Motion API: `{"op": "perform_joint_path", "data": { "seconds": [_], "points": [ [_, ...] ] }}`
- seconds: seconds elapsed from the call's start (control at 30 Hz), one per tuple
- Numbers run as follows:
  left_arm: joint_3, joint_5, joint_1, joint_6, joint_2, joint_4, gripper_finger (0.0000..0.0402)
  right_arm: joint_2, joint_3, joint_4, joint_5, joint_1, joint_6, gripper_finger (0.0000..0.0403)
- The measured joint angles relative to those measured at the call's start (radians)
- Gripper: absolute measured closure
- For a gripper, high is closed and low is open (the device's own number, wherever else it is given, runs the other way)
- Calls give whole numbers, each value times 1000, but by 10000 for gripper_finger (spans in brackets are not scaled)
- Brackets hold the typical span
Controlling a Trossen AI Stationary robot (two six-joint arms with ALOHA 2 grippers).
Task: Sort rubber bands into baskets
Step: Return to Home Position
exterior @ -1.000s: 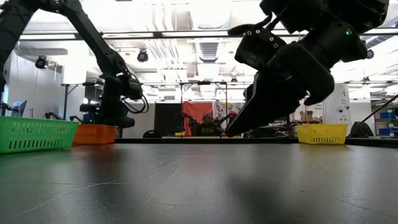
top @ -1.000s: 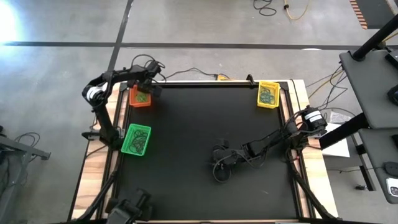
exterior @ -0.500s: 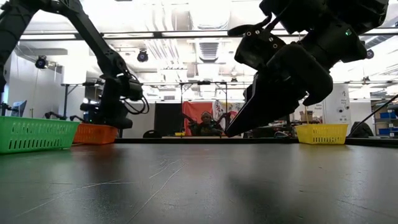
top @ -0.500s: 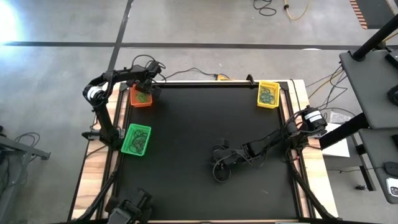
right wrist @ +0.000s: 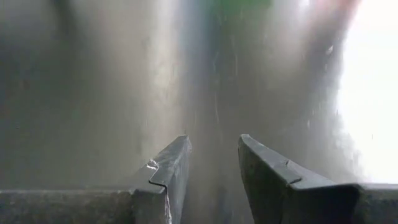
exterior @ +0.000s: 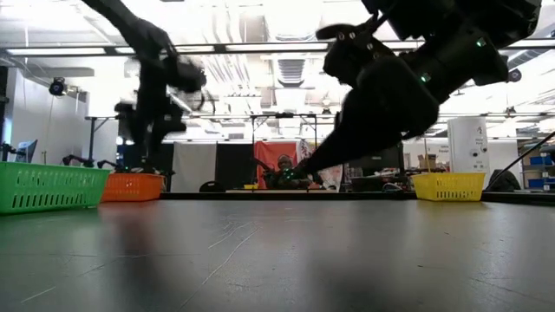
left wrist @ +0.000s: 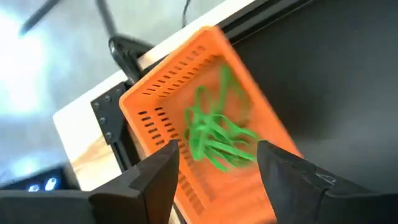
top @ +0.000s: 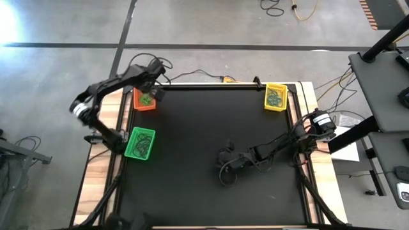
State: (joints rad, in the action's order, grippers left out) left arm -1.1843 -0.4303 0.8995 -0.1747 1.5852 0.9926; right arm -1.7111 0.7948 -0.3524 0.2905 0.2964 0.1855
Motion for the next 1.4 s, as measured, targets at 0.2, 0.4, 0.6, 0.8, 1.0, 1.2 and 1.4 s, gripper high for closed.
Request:
{"op": "perform_joint_path", "data": {
  "seconds": [0.2,0.4,0.6,0.8,1.0,1.2,1.4],
  "points": [
    [96,130,-232,-35,-274,-1,199,0,1,-58,-1,3,-21,273],
    [302,156,-616,-132,-522,-145,199,0,1,-58,-1,3,-17,273],
    [508,157,-987,-169,-679,-423,199,1,2,-91,-3,2,-13,273],
    [623,125,-1221,-176,-815,-624,208,145,0,-4,-9,16,-90,273],
    [701,72,-1294,-178,-951,-680,216,343,-26,170,-1,15,-162,273],
    [791,71,-1292,-158,-1047,-846,228,569,-121,202,-2,18,-167,273],
    [796,72,-1293,-177,-1049,-838,231,762,-169,308,-2,18,-162,273]
  ]
}}
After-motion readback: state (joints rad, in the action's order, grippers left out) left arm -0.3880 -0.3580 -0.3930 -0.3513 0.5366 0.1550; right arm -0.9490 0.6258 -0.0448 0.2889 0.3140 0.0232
